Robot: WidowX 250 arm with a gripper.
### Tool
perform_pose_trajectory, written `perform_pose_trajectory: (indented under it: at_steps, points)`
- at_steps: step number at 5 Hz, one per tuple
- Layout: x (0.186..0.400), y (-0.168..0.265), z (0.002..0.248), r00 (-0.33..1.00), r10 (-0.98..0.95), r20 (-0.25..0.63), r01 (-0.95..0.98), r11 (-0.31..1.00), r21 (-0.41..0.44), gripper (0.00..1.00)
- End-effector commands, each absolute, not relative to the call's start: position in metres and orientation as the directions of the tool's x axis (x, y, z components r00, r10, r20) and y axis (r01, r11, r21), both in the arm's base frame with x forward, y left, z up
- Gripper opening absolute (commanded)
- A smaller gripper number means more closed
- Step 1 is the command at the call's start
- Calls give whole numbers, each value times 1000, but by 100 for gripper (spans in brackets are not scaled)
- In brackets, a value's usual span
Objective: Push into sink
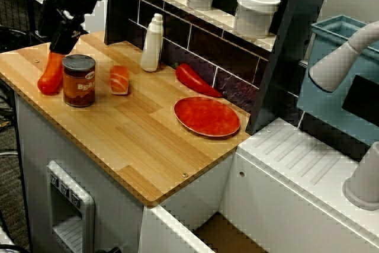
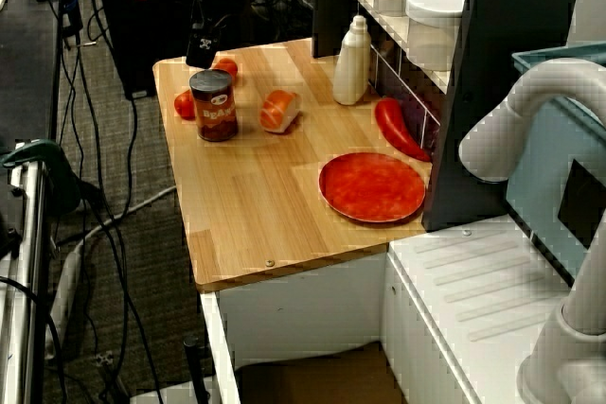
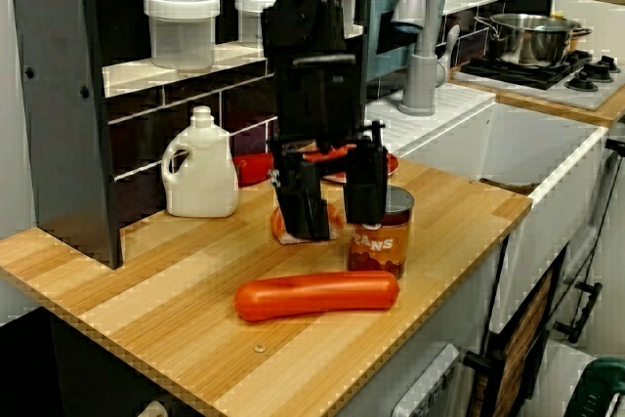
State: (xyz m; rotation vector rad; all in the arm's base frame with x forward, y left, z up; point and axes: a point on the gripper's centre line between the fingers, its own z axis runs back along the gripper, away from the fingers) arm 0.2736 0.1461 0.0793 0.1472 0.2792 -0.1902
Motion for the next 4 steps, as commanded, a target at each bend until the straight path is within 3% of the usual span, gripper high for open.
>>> perform_pose_trajectory:
  at_steps: [1, 4]
  points:
    - [264, 162, 87, 950, -190, -247, 231, 962, 146, 100]
    - [265, 149, 66, 942, -180, -282, 224, 965, 134, 100]
